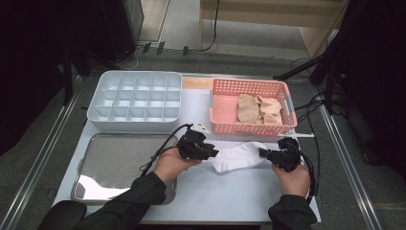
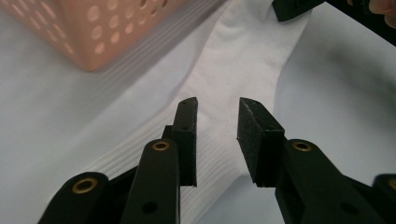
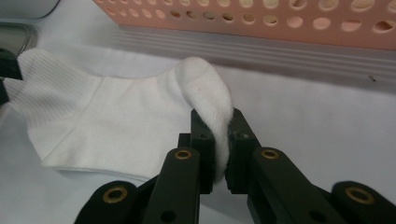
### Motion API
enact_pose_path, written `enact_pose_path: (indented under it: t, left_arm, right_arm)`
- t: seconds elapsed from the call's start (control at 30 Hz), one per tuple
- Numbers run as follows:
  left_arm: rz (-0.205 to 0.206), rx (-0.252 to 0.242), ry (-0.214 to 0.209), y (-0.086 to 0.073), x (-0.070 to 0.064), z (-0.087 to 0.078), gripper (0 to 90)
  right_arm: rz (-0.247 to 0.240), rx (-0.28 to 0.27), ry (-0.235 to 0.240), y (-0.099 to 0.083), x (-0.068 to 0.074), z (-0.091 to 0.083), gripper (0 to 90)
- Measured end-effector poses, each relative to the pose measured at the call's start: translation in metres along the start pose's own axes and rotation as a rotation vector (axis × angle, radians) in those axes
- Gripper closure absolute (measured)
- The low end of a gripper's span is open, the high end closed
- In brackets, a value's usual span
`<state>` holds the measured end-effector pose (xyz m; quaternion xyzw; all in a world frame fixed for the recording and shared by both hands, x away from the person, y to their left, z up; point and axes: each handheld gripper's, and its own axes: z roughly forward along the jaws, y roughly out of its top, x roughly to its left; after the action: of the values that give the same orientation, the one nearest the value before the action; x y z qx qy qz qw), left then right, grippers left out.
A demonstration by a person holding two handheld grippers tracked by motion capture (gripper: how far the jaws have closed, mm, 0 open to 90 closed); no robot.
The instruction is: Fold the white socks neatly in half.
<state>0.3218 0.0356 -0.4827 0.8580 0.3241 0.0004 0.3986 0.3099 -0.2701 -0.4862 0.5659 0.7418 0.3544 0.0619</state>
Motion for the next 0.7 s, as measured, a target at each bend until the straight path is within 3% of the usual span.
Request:
enact_pose_path:
  t: [0.2,0.43,0.57,0.7]
  left_arm:
    - [0.012,0.032,0.009,-0.003,-0.002,0.02,69.0]
    - [0.02,0.059,0.026,-0.007,-0.001,0.033,68.6]
    - [0.016,0.052,0.021,-0.008,-0.001,0.036,68.6]
    - [0.017,0.043,0.024,-0.008,-0.001,0.038,68.7]
  right_arm:
    - [-0.013,-0.002,0.005,0.002,0.004,-0.002,85.6]
    - [-0.053,-0.02,0.018,0.008,0.02,-0.007,85.6]
    - [-0.078,-0.024,0.036,0.011,0.031,-0.007,85.6]
    - [-0.067,-0.017,0.051,0.014,0.039,-0.006,85.6]
